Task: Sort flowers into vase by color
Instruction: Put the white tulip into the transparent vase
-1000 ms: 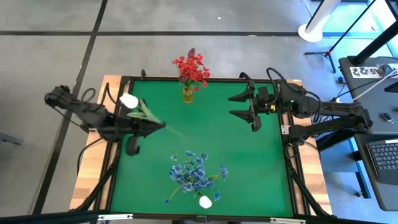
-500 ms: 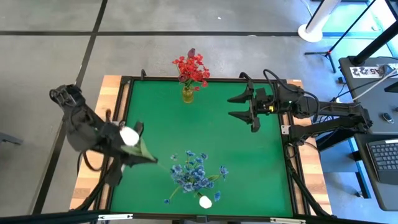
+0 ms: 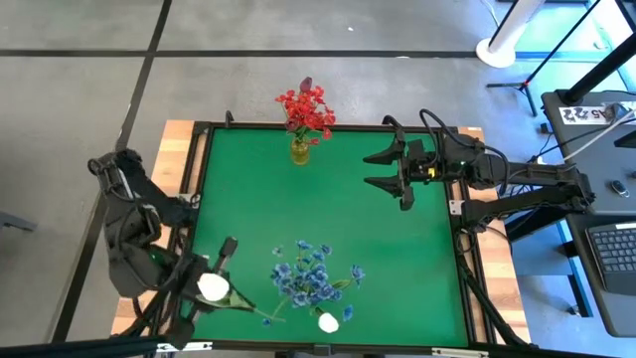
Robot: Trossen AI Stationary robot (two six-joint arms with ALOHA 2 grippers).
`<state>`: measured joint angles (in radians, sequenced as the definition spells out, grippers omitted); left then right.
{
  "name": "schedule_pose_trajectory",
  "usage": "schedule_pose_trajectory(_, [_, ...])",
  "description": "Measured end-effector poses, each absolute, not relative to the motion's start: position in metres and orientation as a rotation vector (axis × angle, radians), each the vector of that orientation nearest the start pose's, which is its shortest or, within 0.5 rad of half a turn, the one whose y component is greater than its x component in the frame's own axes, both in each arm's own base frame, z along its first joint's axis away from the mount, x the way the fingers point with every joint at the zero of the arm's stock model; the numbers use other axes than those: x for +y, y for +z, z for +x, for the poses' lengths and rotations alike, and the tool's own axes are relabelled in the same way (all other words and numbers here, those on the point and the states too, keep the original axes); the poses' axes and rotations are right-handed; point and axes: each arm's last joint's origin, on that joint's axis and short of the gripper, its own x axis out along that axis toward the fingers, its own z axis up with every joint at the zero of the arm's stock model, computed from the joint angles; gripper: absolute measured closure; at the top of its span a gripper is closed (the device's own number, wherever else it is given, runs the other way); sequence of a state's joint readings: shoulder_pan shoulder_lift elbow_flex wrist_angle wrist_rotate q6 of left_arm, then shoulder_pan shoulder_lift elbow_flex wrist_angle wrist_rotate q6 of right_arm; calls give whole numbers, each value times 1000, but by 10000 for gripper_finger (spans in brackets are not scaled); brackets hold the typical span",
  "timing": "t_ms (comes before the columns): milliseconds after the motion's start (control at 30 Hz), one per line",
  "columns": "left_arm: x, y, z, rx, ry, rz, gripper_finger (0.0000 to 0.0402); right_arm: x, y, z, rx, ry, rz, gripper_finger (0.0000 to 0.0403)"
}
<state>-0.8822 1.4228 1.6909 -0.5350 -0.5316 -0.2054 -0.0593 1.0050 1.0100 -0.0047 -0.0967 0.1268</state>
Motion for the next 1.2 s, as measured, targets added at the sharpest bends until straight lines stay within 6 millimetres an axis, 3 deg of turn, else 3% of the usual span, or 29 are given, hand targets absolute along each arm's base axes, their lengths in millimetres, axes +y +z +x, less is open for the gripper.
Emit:
schedule_pose_trajectory(167, [-228,455,199,244,-285,-6,401,-10,387,220,10,37,129,155])
schedule_pose_trajectory(500, [-249,415,241,336,-196,78,401,-10,386,220,15,36,132,155])
schedule_pose_trajectory(800, [-244,385,271,442,-106,132,401,-10,384,220,34,36,137,155])
schedule_pose_trajectory(1200, [-239,353,292,592,-35,128,401,-10,382,220,62,34,139,155])
